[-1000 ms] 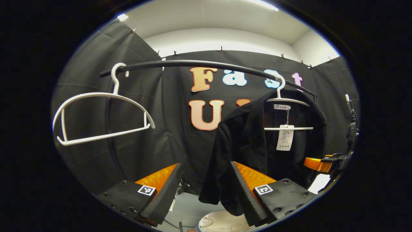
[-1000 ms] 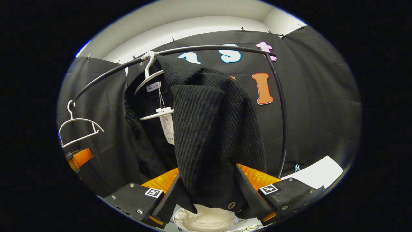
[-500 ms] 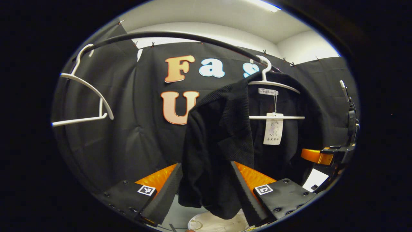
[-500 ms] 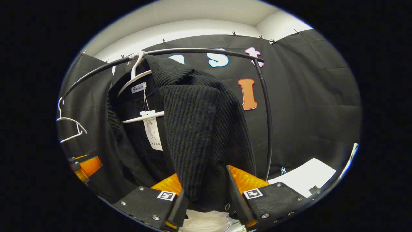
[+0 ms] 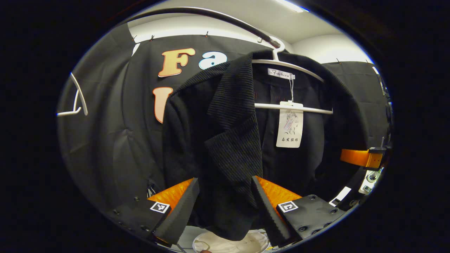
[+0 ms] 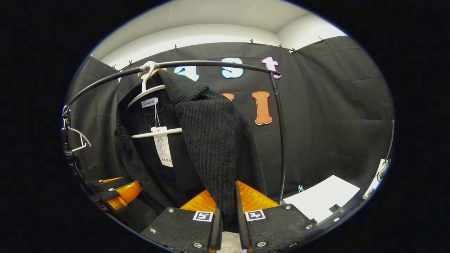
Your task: Grasp the clothes on the hanger with both hands and then place them into the laundry hamper below.
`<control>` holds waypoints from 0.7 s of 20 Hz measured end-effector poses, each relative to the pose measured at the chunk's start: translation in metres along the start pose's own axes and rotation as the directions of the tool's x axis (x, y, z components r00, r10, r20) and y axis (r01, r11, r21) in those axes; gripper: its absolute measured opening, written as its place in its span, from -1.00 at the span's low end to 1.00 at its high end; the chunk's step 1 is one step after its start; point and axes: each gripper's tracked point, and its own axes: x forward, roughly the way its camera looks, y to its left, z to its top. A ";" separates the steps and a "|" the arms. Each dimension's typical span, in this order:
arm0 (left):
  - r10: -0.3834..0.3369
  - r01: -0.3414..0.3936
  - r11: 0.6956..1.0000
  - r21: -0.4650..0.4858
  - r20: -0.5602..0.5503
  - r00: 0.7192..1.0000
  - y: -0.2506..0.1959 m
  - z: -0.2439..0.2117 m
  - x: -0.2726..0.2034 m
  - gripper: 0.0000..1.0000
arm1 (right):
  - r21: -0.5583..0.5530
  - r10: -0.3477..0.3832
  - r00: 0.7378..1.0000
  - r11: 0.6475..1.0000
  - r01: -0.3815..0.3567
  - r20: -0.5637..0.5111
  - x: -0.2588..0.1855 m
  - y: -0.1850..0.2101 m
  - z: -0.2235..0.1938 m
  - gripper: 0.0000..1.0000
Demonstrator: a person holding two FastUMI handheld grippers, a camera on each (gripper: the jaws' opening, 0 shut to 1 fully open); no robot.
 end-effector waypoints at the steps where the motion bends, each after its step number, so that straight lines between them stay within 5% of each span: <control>1: 0.001 -0.001 1.000 -0.001 -0.005 1.000 -0.001 -0.002 0.007 0.92 | -0.002 -0.006 1.000 1.000 0.006 0.006 -0.003 -0.002 0.003 -0.69; 5: -0.012 0.010 1.000 -0.026 -0.044 0.999 -0.005 -0.012 0.026 0.92 | -0.022 -0.025 0.998 0.999 0.026 0.050 -0.016 -0.010 0.020 -0.79; 6: -0.023 0.022 0.999 -0.029 -0.046 0.999 -0.007 -0.012 0.029 0.92 | -0.032 -0.033 0.997 0.999 0.035 0.064 -0.020 -0.014 0.026 -0.65; 7: -0.034 0.032 0.999 -0.028 -0.043 0.999 -0.009 -0.012 0.030 0.92 | -0.039 -0.039 0.996 0.998 0.042 0.079 -0.021 -0.020 0.033 -0.84; 9: -0.043 0.043 0.999 -0.017 -0.026 0.999 -0.008 -0.006 0.030 0.94 | -0.044 -0.046 0.993 0.998 0.051 0.104 -0.029 -0.028 0.048 -0.89; 14: -0.035 0.035 0.999 -0.011 0.020 0.999 -0.004 0.010 0.028 0.00 | 0.010 -0.077 0.981 0.997 0.077 0.176 -0.034 -0.061 0.096 -0.92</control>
